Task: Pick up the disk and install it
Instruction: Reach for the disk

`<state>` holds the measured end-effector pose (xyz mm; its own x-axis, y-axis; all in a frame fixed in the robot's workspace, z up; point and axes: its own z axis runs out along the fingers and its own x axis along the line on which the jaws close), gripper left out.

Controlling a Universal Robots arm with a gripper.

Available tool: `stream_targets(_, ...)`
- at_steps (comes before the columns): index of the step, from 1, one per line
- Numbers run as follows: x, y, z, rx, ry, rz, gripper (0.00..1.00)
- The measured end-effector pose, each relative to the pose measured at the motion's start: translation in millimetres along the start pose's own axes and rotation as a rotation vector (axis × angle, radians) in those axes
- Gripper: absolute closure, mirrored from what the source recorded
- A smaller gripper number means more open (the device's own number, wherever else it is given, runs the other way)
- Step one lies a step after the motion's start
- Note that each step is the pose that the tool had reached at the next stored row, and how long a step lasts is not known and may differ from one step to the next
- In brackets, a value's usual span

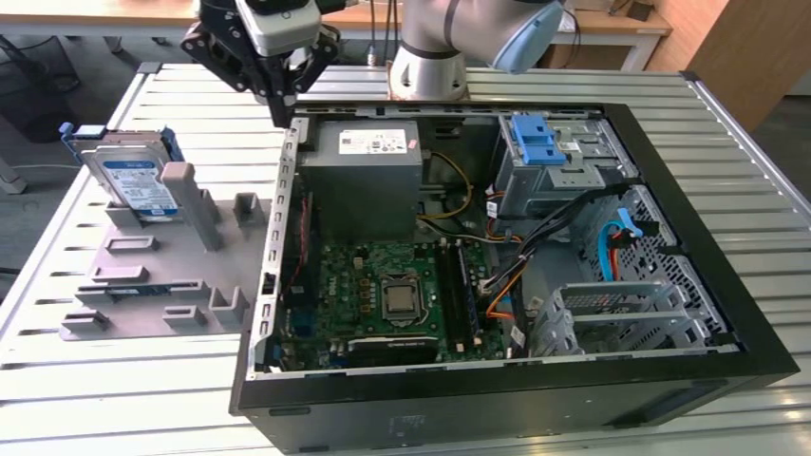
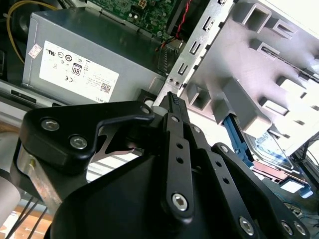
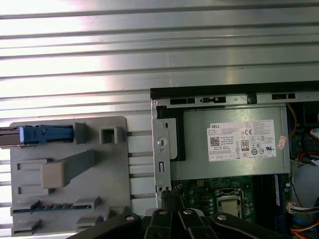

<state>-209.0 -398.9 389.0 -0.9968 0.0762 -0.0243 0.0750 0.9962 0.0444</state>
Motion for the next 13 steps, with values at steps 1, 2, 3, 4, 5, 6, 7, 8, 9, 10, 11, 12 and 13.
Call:
stream_targets(1,0.3,0.0,0.0,0.0,0.0,0.0,0.89)
stream_targets(2,0.5,0.0,0.0,0.0,0.0,0.0,0.89)
stream_targets(3,0.8,0.0,0.0,0.0,0.0,0.0,0.89)
stream_targets(4,1.1,-0.1,0.0,0.0,0.0,0.0,0.89)
stream_targets(5,1.4,-0.1,0.0,0.0,0.0,0.0,0.89)
stream_targets(6,1.6,-0.1,0.0,0.0,0.0,0.0,0.89)
stream_targets(7,1.9,-0.1,0.0,0.0,0.0,0.0,0.89)
stream_targets(8,2.2,-0.1,0.0,0.0,0.0,0.0,0.89)
stream_targets(9,2.4,-0.2,0.0,0.0001,0.0,0.0,0.89)
stream_targets(10,2.6,-0.2,0.0,0.0,0.0,0.0,0.89)
stream_targets(11,2.9,-0.2,0.1,0.0,0.0,0.0,0.89)
stream_targets(12,3.2,-0.2,0.1,0.0,0.0,0.0,0.89)
stream_targets(13,3.4,-0.3,0.1,0.0,0.0,0.0,0.89)
